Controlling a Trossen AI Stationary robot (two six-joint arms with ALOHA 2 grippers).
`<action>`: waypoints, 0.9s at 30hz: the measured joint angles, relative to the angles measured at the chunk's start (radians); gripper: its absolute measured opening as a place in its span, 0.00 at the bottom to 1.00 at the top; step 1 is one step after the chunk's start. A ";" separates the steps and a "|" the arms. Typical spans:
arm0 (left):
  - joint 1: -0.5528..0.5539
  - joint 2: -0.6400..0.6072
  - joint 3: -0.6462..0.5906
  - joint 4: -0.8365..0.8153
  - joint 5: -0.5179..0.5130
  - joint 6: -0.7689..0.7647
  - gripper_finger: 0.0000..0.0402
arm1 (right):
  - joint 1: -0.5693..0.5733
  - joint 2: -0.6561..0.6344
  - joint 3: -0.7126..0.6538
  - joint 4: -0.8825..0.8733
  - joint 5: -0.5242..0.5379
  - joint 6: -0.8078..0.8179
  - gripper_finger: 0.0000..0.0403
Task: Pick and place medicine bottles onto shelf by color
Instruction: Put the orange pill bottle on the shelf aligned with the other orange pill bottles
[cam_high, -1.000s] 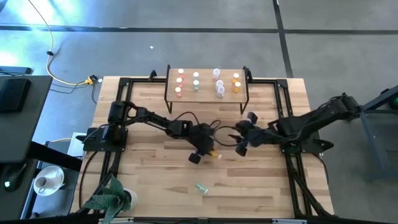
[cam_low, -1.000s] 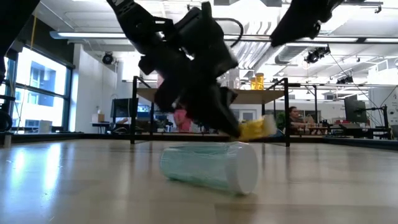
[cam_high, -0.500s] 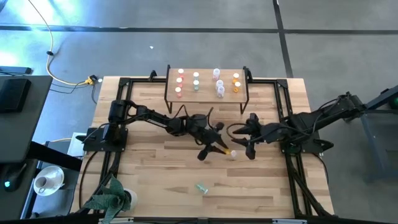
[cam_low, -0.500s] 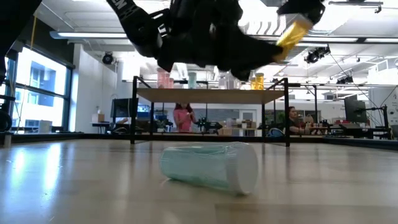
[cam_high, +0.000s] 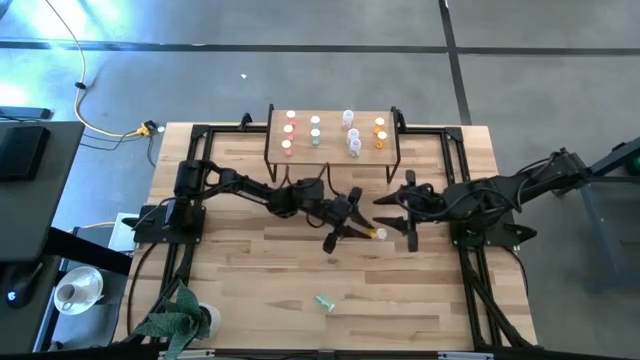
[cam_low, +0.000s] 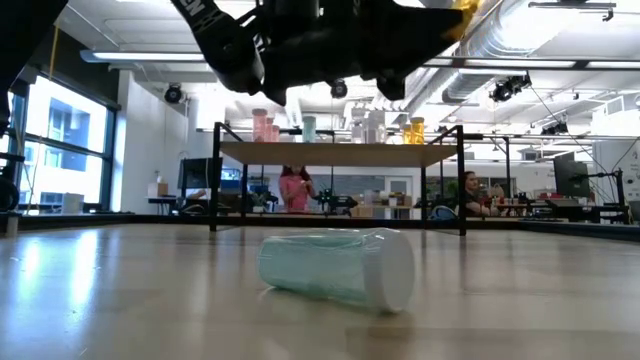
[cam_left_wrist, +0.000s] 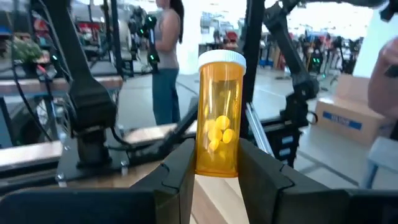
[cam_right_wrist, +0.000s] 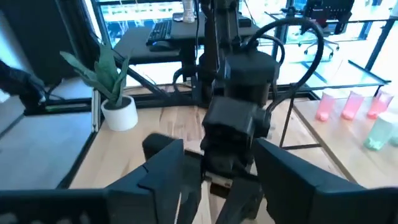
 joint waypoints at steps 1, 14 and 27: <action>0.003 0.000 0.000 0.012 -0.003 -0.006 0.23 | 0.000 -0.004 0.000 -0.010 -0.007 -0.014 0.47; 0.010 0.000 0.000 0.042 -0.054 -0.029 0.23 | 0.003 -0.021 0.000 -0.204 -0.126 -0.078 0.51; 0.010 0.000 0.000 0.061 -0.114 -0.093 0.23 | 0.002 -0.021 0.000 -0.264 -0.065 -0.067 0.51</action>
